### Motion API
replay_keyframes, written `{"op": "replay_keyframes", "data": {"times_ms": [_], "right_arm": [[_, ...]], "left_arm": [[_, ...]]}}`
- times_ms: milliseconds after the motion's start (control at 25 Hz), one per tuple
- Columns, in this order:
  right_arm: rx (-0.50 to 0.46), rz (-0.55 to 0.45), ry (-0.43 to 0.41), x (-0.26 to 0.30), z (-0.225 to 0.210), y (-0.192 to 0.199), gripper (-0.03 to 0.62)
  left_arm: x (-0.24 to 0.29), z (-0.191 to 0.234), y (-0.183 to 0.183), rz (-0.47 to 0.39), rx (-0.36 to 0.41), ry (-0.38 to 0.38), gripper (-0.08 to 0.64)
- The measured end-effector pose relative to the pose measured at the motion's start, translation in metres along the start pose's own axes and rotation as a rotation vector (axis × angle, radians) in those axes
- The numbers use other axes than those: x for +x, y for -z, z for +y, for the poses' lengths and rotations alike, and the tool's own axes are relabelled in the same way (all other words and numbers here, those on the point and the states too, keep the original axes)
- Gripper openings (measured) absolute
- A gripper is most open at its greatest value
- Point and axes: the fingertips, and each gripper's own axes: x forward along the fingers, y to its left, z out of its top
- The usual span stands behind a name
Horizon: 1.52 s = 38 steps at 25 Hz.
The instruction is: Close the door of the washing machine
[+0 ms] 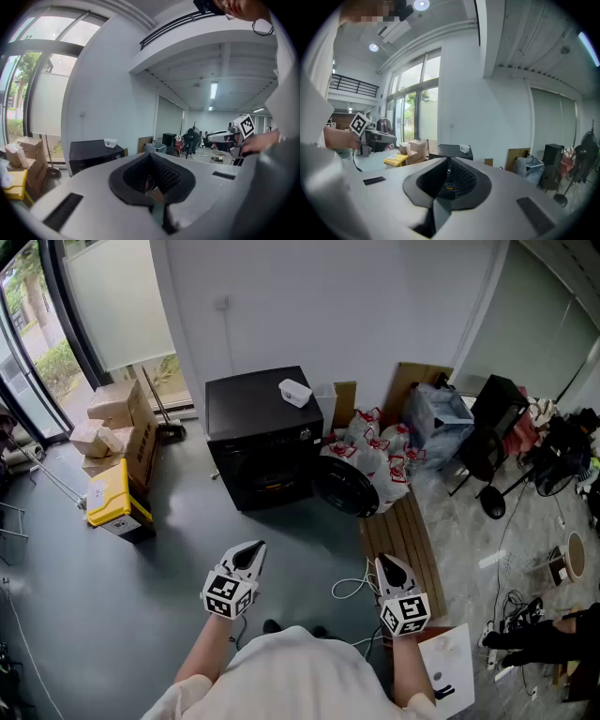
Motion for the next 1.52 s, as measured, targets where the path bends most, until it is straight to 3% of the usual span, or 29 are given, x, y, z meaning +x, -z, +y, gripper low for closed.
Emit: {"op": "replay_keyframes", "data": {"times_ms": [1200,1520], "right_arm": [[0.037,0.014,-0.006,0.016,0.016,0.004,0.046],[0.036,0.033,0.014,0.020,0.028,0.008,0.122]], "left_arm": [[0.003,0.012,0.013,0.023,-0.042,0.031,0.008],[0.000,0.019,0.022,0.031,-0.047,0.058,0.008]]}}
